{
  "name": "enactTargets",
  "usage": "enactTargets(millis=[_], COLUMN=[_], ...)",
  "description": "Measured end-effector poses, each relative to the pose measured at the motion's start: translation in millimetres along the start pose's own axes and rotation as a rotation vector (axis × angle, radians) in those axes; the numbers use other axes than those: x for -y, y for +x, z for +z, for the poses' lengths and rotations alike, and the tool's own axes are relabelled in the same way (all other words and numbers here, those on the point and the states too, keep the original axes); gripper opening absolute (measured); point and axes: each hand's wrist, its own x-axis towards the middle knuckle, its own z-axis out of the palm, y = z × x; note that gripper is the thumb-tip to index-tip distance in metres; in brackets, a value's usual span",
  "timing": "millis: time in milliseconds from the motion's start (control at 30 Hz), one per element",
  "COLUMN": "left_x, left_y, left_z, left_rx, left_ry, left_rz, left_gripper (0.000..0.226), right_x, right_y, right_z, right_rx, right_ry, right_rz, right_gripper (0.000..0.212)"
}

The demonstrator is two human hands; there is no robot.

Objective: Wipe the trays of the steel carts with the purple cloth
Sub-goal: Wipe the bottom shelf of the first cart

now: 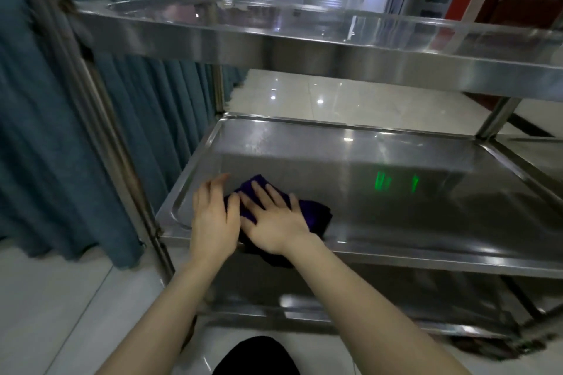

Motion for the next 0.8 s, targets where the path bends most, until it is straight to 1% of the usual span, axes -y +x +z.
enactTargets(millis=[100,200,267,300,367,400,467,567,633,700,800], left_x=[22,37,39,39,38,38,38,37,36,33,35], left_y=[10,18,19,19,22,23,24,21,17,19,21], left_z=[-23,-31,-25,-22,-20,-20,-21,-23,-26,-28,-25], left_rx=[0.017,0.04,0.023,-0.002,-0.085,-0.121,-0.137,-0.129,-0.151,-0.182,-0.19], left_ry=[0.277,0.437,0.44,0.403,0.241,0.162,0.098,0.016,-0.065,-0.099,-0.075], left_rz=[0.027,0.005,-0.042,-0.068,-0.16,-0.204,-0.222,-0.189,-0.162,-0.143,-0.127], left_gripper=[0.043,0.046,0.047,0.046,0.046,0.046,0.046,0.044,0.045,0.05,0.051], right_x=[-30,-89,-128,-140,-143,-132,-95,-22,23,48,55], right_y=[-18,-54,-79,-89,-93,-86,-58,4,43,75,94], right_z=[1,-6,-15,-18,-16,-13,-5,4,8,3,-7], right_rx=[-0.041,-0.094,-0.091,-0.081,-0.072,-0.077,-0.083,-0.017,0.015,0.022,0.027], right_ry=[-0.014,-0.063,-0.105,-0.107,-0.11,-0.111,-0.093,-0.032,-0.012,-0.028,-0.049], right_rz=[-0.015,0.123,0.266,0.332,0.406,0.402,0.308,0.04,-0.097,-0.173,-0.197], right_gripper=[0.059,0.059,0.059,0.06,0.059,0.06,0.06,0.061,0.06,0.059,0.058])
